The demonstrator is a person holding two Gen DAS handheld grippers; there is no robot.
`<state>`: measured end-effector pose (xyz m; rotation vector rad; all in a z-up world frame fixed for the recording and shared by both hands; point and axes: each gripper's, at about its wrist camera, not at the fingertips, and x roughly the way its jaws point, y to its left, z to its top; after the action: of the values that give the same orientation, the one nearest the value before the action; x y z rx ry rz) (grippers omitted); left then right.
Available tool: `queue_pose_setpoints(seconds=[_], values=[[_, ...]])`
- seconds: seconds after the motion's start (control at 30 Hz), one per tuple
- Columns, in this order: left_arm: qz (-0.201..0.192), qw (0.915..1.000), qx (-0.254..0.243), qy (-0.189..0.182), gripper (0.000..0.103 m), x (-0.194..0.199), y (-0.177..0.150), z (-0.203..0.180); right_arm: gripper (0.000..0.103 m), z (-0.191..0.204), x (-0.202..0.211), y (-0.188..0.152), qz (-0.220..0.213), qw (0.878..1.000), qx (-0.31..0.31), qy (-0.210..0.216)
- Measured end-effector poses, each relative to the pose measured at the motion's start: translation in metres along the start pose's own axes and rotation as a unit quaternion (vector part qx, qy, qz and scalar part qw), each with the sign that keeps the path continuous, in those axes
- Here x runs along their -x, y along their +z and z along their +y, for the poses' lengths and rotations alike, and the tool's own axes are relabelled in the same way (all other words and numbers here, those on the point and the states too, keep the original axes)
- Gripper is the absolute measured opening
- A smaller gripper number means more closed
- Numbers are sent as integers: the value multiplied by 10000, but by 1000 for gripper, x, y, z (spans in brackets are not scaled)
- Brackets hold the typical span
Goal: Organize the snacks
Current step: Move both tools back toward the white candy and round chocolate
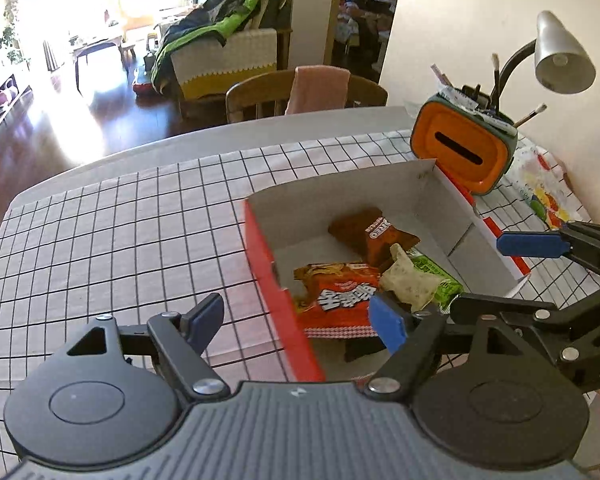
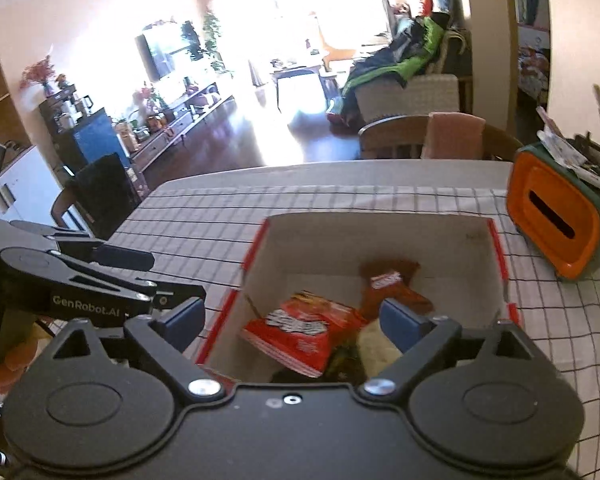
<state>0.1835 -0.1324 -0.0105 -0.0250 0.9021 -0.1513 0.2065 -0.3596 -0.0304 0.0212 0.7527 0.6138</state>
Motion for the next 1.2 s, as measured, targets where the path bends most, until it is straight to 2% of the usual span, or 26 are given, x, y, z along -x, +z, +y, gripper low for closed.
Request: queue_pose_setpoints(seconds=[0.3, 0.6, 0.77, 0.93, 1.07, 1.2], values=[[-335, 9989, 311, -59, 88, 28, -27, 52, 103, 38, -15, -2, -174, 9995, 129, 245], [-500, 9977, 462, 46, 96, 43, -57, 111, 103, 77, -40, -6, -206, 9981, 267, 517], [-275, 9964, 802, 86, 98, 36, -77, 147, 103, 94, -58, -11, 27, 9978, 364, 557], [-68, 9964, 718, 442, 98, 23, -101, 165, 103, 108, -83, -13, 240, 9978, 435, 440], [154, 9961, 752, 427, 98, 10, -120, 176, 103, 120, -100, -13, 401, 9973, 505, 346], [378, 9949, 909, 219, 98, -1, -133, 184, 103, 131, -119, -13, 606, 9960, 566, 340]])
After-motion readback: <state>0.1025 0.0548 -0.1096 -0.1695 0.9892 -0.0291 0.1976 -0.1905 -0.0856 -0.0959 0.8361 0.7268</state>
